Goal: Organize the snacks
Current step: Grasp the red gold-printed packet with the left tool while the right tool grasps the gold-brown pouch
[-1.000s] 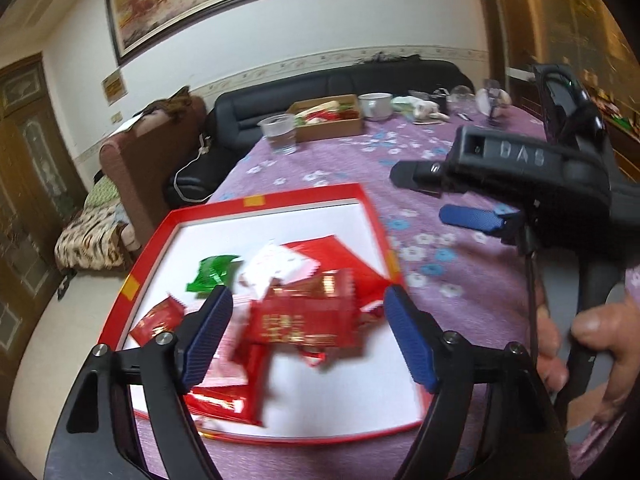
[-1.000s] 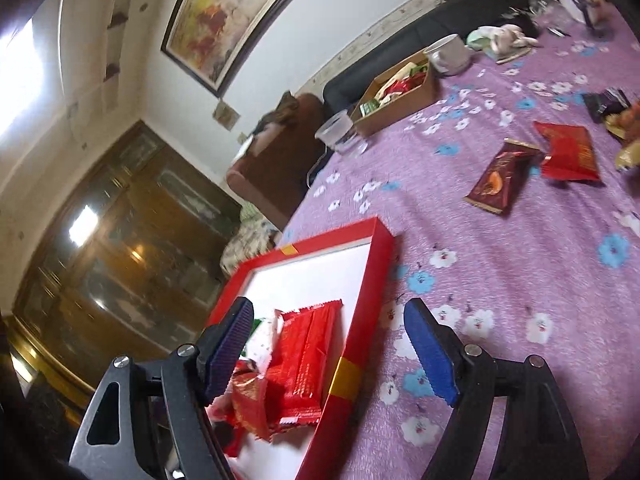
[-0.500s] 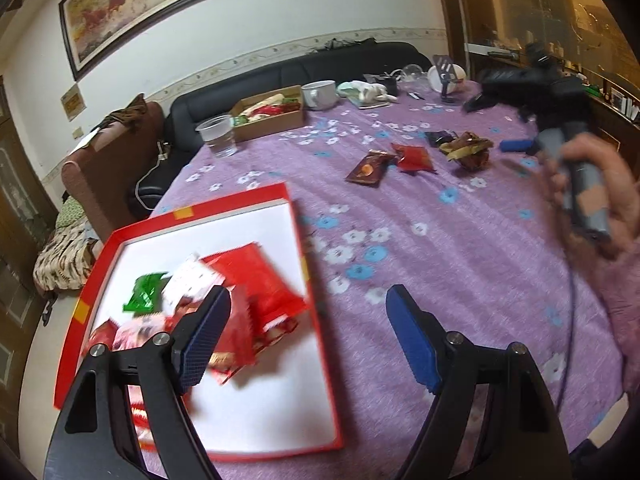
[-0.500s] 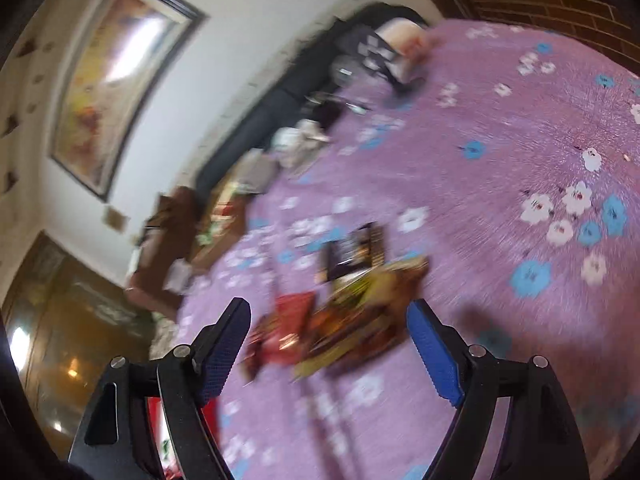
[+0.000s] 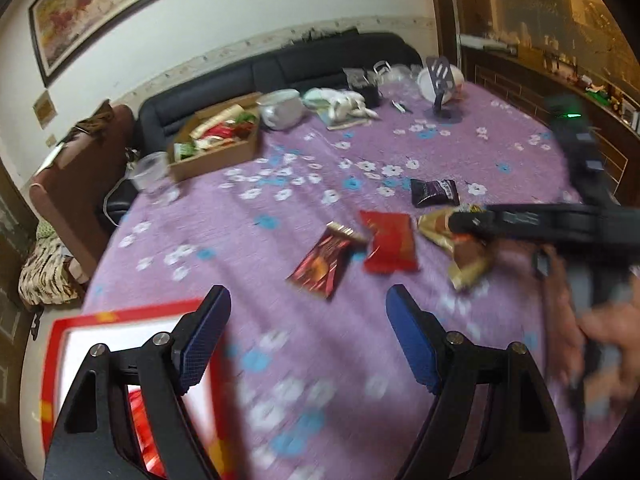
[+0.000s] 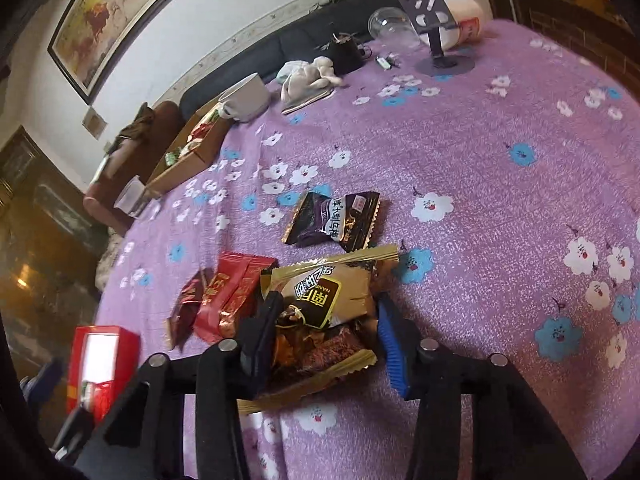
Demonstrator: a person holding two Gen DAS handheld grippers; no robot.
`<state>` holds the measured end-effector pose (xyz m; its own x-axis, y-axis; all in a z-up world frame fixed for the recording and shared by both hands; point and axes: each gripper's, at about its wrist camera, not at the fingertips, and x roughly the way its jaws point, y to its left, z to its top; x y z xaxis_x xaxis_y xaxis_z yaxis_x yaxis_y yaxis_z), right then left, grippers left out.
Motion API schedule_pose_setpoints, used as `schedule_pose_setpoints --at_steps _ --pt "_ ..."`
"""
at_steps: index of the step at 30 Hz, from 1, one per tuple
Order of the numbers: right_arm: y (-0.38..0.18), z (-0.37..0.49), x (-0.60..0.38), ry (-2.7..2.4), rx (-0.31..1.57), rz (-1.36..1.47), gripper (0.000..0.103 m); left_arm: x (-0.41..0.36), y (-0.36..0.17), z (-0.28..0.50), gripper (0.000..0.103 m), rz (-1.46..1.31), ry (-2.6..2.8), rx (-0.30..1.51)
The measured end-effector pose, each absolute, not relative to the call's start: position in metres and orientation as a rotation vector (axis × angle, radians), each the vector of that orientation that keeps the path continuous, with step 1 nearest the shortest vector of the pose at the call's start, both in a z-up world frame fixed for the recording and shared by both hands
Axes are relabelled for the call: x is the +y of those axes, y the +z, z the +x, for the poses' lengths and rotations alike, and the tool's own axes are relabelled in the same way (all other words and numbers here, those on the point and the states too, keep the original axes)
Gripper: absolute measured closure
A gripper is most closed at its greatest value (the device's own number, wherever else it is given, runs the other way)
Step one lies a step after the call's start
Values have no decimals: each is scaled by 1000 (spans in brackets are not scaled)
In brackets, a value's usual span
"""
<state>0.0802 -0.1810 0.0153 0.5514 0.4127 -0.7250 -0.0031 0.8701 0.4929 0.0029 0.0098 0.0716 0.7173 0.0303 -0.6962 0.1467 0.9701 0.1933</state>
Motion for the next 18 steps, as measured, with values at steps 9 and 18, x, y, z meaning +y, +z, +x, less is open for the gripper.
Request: schedule_pose_setpoints --at_steps 9,18 --pt "27 70 -243 229 832 751 61 -55 30 64 23 383 -115 853" --pt "21 54 -292 166 672 1018 61 -61 12 80 33 290 -149 871"
